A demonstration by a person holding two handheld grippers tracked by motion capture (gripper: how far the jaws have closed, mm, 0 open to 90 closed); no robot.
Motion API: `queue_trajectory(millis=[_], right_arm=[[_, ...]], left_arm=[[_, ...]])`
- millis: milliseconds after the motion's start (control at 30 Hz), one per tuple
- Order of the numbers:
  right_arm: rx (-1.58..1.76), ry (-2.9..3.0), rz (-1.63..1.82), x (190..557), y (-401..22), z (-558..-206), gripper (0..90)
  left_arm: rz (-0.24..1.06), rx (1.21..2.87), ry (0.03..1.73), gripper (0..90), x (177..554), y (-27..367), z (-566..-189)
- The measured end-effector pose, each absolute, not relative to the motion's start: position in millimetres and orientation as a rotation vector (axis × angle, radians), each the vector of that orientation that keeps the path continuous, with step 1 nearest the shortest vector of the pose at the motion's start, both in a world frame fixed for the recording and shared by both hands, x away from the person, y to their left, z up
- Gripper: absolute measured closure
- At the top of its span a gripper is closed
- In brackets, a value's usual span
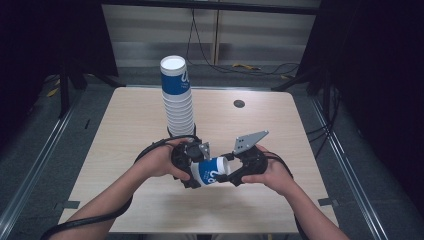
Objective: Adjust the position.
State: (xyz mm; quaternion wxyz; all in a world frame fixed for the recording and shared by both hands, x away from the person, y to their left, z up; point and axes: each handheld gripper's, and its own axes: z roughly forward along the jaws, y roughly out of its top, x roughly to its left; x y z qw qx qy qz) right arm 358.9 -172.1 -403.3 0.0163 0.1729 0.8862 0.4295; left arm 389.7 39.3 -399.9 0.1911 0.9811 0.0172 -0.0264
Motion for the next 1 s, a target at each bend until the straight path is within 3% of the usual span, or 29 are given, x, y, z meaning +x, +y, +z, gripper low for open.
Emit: queue_trajectory(millis=[1000], right_arm=[[0.707, 2.633, 1.342, 357.3, -210.5, -405.3, 27.3]], left_arm=[[-0.096, 2.632, 0.201, 17.1, 388.1, 61.5, -419.7]])
